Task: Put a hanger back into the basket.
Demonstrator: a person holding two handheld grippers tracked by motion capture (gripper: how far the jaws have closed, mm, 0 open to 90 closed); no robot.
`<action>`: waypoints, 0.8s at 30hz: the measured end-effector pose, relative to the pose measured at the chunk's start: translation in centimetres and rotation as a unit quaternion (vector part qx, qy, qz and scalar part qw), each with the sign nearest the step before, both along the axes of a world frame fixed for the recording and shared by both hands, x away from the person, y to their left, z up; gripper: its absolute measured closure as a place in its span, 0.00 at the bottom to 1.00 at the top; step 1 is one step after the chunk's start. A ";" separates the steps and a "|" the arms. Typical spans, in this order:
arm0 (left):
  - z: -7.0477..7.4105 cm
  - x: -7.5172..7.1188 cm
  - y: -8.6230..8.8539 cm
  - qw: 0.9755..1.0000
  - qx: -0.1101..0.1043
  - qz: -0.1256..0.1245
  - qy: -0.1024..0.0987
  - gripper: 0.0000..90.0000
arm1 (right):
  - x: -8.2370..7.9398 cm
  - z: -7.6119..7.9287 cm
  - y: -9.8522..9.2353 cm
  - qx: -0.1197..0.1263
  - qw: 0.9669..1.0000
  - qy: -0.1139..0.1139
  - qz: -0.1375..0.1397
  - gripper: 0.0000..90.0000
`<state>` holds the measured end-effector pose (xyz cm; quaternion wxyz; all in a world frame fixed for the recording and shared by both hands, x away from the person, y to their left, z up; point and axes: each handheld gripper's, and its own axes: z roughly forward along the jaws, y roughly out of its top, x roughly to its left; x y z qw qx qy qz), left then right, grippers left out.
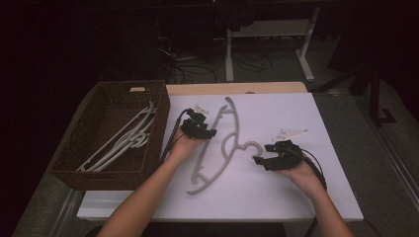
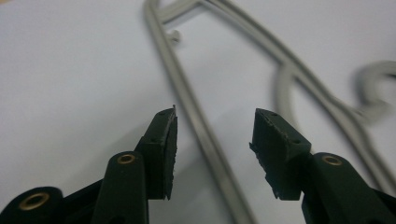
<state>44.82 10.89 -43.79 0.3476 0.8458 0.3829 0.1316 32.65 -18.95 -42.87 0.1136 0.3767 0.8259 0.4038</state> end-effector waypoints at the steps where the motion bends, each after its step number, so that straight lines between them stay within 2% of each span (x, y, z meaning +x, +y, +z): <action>1: -0.1 0.7 -0.3 1.000 0.000 0.001 0.005 0.57 | -0.2 0.0 0.0 0.002 1.000 -0.002 0.001 0.35; 2: -0.2 1.2 -0.6 1.000 0.002 -0.004 0.009 0.59 | -0.6 0.1 -0.2 0.003 1.000 -0.004 0.004 0.35; 4: -0.3 1.9 -1.4 1.000 0.021 -0.004 0.006 0.61 | -1.1 0.1 -0.3 0.005 1.000 -0.007 0.006 0.35; 7: -0.6 2.7 -2.2 0.999 0.045 -0.001 0.006 0.64 | -1.2 0.2 -0.5 0.006 1.000 -0.008 0.005 0.34; 9: -0.8 3.0 -2.5 0.999 0.044 0.002 0.010 0.69 | -1.1 0.3 -0.6 0.010 1.000 -0.011 0.003 0.34; 12: -1.1 3.2 -2.6 0.998 0.055 0.005 0.011 0.76 | -1.2 0.4 -0.7 0.013 1.000 -0.013 0.001 0.34; 14: -1.2 3.3 -2.5 0.999 0.045 0.007 0.015 0.77 | -1.2 0.4 -0.7 0.014 1.000 -0.014 0.000 0.34; 24: -1.3 3.3 -2.7 0.999 0.053 -0.004 0.004 0.88 | -1.2 0.7 -0.9 0.020 1.000 -0.018 -0.006 0.34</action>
